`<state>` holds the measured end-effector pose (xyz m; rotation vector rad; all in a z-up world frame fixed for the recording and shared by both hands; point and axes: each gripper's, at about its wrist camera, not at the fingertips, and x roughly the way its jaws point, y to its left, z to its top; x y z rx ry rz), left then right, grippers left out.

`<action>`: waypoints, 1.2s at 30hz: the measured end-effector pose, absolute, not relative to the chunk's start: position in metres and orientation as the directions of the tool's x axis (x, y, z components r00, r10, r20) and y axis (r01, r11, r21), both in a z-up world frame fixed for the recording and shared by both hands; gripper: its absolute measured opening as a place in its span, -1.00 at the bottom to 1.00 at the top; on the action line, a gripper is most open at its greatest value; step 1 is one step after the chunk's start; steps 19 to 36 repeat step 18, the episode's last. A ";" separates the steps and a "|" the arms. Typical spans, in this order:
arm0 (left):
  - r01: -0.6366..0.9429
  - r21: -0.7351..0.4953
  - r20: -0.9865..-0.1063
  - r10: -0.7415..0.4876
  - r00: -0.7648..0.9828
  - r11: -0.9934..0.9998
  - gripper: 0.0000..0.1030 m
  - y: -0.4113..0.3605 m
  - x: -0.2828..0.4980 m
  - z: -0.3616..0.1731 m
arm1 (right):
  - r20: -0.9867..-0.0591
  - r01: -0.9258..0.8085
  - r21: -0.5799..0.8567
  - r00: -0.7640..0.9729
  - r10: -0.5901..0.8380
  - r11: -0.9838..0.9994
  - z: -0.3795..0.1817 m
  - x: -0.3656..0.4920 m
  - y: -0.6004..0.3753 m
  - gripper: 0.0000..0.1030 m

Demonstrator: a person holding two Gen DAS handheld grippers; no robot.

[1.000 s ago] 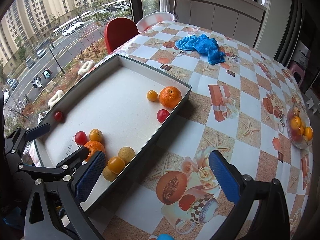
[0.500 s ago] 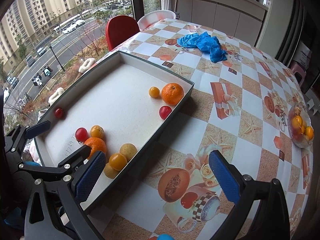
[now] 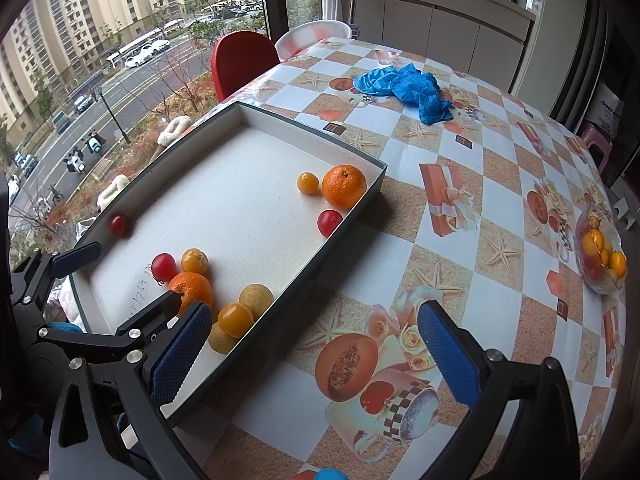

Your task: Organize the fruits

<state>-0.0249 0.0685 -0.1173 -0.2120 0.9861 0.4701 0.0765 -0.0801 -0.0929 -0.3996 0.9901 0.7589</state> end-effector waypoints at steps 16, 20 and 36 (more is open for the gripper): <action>-0.473 0.028 -0.836 0.280 0.472 0.881 0.98 0.069 -0.028 -0.117 | -0.861 -0.732 0.030 0.327 0.390 0.680 -0.093 0.076 -0.080 0.99; -0.472 0.037 -0.822 0.295 0.487 0.881 0.98 0.068 -0.030 -0.114 | -0.859 -0.735 0.030 0.327 0.393 0.677 -0.092 0.075 -0.082 0.99; -0.472 0.037 -0.822 0.295 0.487 0.881 0.98 0.068 -0.030 -0.114 | -0.859 -0.735 0.030 0.327 0.393 0.677 -0.092 0.075 -0.082 0.99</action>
